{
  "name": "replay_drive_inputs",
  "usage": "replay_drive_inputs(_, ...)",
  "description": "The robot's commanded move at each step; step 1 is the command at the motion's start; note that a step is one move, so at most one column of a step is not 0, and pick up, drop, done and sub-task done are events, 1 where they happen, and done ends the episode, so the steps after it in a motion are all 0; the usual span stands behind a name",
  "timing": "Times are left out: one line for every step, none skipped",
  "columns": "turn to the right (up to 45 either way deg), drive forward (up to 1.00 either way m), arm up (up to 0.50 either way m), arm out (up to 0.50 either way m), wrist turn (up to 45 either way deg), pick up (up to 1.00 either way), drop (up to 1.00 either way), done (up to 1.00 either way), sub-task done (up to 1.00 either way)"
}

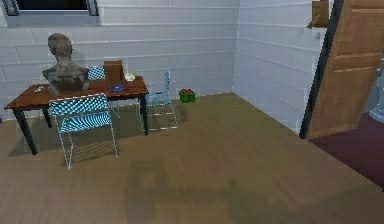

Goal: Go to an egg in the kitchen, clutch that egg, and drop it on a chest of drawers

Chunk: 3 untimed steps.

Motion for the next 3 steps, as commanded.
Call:
replay_drive_inputs(0.0,0.00,0.00,0.00,-45.0,0.00,0.00,0.00,0.00)
replay_drive_inputs(0.0,0.00,0.00,0.00,-45.0,0.00,0.00,0.00,0.00)
replay_drive_inputs(0.0,0.00,0.00,0.00,-24.0,0.00,0.00,0.00,0.00)
